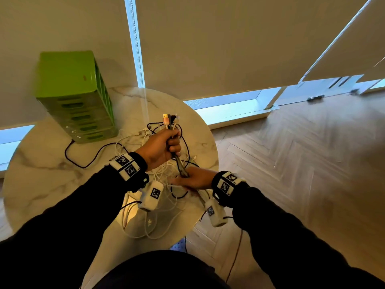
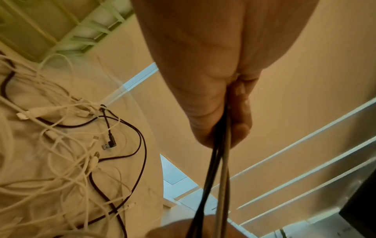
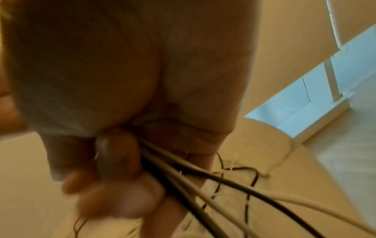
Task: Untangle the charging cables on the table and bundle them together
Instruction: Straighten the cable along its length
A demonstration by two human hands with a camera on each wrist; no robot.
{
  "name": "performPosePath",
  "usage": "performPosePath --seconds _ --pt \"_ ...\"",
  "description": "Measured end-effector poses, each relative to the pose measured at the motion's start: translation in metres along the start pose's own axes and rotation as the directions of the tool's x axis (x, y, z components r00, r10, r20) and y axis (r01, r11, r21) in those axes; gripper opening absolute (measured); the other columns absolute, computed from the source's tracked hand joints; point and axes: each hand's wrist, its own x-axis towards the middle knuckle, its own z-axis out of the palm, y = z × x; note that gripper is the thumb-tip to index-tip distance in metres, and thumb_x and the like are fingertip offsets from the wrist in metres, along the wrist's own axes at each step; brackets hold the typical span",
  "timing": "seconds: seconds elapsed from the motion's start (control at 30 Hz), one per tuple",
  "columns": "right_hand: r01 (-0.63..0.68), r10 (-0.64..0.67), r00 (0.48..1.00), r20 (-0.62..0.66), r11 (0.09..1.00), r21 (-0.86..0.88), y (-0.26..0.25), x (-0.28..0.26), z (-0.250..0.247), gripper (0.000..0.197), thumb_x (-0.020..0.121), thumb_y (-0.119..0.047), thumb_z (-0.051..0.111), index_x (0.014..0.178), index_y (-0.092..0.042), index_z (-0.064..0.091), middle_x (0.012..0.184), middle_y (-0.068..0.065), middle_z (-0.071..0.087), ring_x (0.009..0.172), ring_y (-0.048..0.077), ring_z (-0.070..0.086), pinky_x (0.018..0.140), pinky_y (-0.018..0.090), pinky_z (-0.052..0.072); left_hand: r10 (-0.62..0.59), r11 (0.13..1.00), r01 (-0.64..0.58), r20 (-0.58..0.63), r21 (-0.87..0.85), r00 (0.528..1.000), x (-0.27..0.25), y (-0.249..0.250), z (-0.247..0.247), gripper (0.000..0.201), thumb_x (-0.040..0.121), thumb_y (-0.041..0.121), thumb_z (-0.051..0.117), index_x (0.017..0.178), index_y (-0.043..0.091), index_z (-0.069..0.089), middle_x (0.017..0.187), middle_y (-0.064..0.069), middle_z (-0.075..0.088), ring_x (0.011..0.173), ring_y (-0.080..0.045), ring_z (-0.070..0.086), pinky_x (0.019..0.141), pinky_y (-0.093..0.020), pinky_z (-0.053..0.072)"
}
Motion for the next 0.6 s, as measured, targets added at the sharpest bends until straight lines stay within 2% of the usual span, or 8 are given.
performPosePath --seconds 0.07,0.13,0.27,0.3,0.37,0.43,0.5,0.6 --pt "-0.066 0.047 0.990 -0.130 0.987 -0.145 0.009 -0.011 -0.021 0.052 0.091 -0.060 0.060 0.068 -0.015 0.051 0.063 0.004 0.052 0.056 0.017 0.054 0.060 0.034 0.050 0.023 0.997 -0.023 0.003 -0.079 1.000 -0.002 0.003 -0.003 0.024 0.104 0.016 0.038 0.080 0.018 0.042 0.062 0.004 0.030 0.055 -0.013 0.034 0.071 -0.033 0.043" --pt "-0.130 0.027 0.948 -0.317 0.942 -0.308 0.019 -0.021 -0.044 0.048 0.094 -0.053 0.059 0.064 -0.018 0.048 0.062 0.002 0.050 0.059 0.018 0.050 0.062 0.033 0.042 0.070 0.987 -0.069 0.007 -0.145 0.997 -0.005 0.003 -0.008 0.019 0.100 0.014 0.038 0.082 0.019 0.040 0.065 0.003 0.033 0.061 -0.016 0.038 0.082 -0.035 0.046" --pt "-0.232 -0.107 0.757 -0.644 0.878 -0.419 0.034 -0.034 -0.063 0.020 0.098 -0.037 0.053 0.086 -0.022 0.055 0.076 0.003 0.060 0.070 0.026 0.058 0.066 0.029 0.043 0.182 0.954 -0.187 -0.043 -0.234 0.982 -0.010 0.009 -0.010 0.015 0.090 0.011 0.044 0.081 0.021 0.038 0.067 0.003 0.035 0.067 -0.017 0.041 0.091 -0.037 0.043" --pt "-0.232 -0.133 0.754 -0.643 0.862 -0.450 0.034 -0.036 -0.060 0.015 0.099 -0.034 0.052 0.094 -0.020 0.055 0.080 0.003 0.062 0.069 0.025 0.059 0.066 0.030 0.046 0.205 0.946 -0.215 -0.067 -0.241 0.976 -0.011 0.012 -0.008 0.017 0.089 0.011 0.045 0.077 0.022 0.038 0.067 0.003 0.034 0.066 -0.016 0.041 0.089 -0.037 0.043" --pt "-0.169 -0.123 0.844 -0.521 0.862 -0.477 0.033 -0.032 -0.043 0.018 0.101 -0.029 0.051 0.110 -0.014 0.051 0.084 0.002 0.063 0.070 0.022 0.062 0.065 0.035 0.055 0.238 0.940 -0.260 -0.122 -0.222 0.964 -0.010 0.018 -0.005 0.025 0.093 0.011 0.043 0.072 0.023 0.036 0.069 0.003 0.031 0.065 -0.015 0.038 0.085 -0.036 0.042" --pt "-0.109 -0.072 0.934 -0.350 0.875 -0.471 0.030 -0.025 -0.016 0.032 0.099 -0.027 0.054 0.124 -0.011 0.041 0.086 0.004 0.062 0.072 0.024 0.063 0.063 0.037 0.055 0.252 0.933 -0.288 -0.180 -0.215 0.951 -0.008 0.022 -0.005 0.028 0.094 0.012 0.042 0.069 0.023 0.035 0.069 0.004 0.029 0.062 -0.014 0.034 0.077 -0.033 0.039" --pt "-0.071 -0.048 0.972 -0.230 0.873 -0.483 0.023 -0.017 0.013 0.049 0.096 -0.030 0.057 0.132 -0.010 0.030 0.090 0.011 0.063 0.074 0.027 0.062 0.064 0.041 0.052 0.249 0.927 -0.305 -0.249 -0.218 0.936 -0.003 0.024 -0.009 0.025 0.092 0.014 0.045 0.070 0.023 0.036 0.069 0.005 0.029 0.061 -0.012 0.031 0.069 -0.029 0.033" --pt "0.003 -0.053 0.995 -0.088 0.874 -0.486 0.011 -0.005 0.052 0.064 0.094 -0.037 0.062 0.137 -0.006 0.025 0.103 0.017 0.065 0.088 0.035 0.065 0.076 0.047 0.055 0.221 0.923 -0.311 -0.347 -0.228 0.911 0.003 0.023 -0.018 0.020 0.091 0.017 0.045 0.074 0.022 0.036 0.066 0.006 0.029 0.057 -0.011 0.027 0.061 -0.027 0.026"
